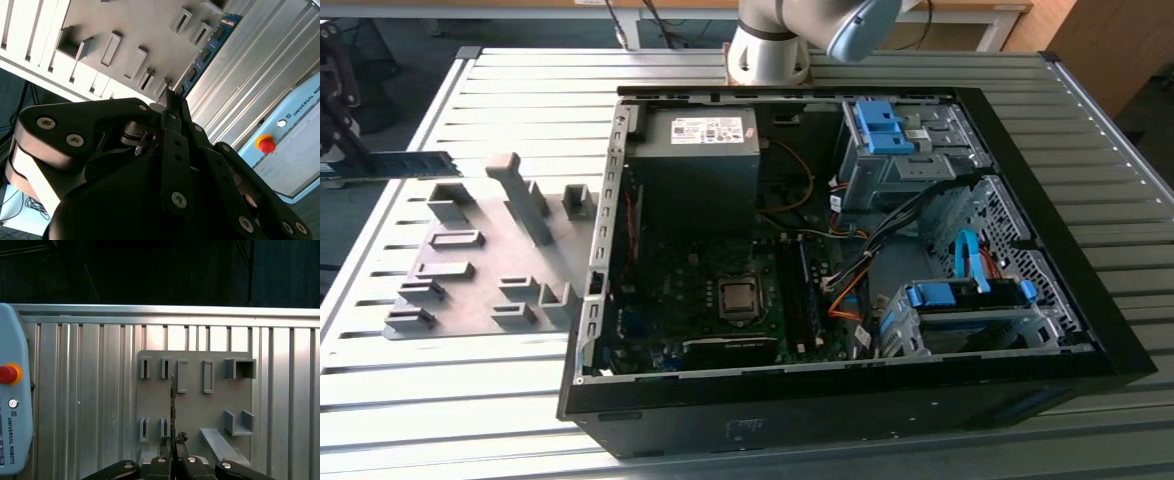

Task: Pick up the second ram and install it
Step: 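Pick up the second ram and move it above second insertion slot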

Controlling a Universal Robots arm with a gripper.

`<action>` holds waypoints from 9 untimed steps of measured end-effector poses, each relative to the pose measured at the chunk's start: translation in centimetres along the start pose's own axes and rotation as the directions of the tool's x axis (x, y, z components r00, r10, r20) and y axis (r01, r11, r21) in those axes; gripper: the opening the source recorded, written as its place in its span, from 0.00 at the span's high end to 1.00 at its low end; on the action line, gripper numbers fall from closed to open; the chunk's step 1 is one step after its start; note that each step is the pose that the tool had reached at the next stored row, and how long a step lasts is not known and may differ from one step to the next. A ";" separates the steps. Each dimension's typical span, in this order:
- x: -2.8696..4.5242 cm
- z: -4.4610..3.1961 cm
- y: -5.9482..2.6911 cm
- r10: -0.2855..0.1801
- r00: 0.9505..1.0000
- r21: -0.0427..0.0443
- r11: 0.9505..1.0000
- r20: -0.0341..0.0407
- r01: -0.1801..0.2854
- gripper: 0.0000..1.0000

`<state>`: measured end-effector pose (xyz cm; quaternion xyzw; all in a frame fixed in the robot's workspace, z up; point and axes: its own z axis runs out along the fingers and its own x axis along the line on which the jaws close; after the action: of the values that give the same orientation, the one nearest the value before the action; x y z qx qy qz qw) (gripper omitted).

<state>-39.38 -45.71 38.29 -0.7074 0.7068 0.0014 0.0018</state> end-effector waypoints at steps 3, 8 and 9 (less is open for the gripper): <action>0.00 0.01 -0.82 0.000 1.000 0.000 1.000 0.000 0.000 0.86; 0.00 0.01 -1.99 0.000 1.000 0.000 1.000 0.000 0.000 0.86; 0.00 0.01 -2.19 0.000 1.000 0.000 1.000 0.000 0.000 0.86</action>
<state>-37.19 -45.72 38.28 -0.7074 0.7068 0.0014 0.0019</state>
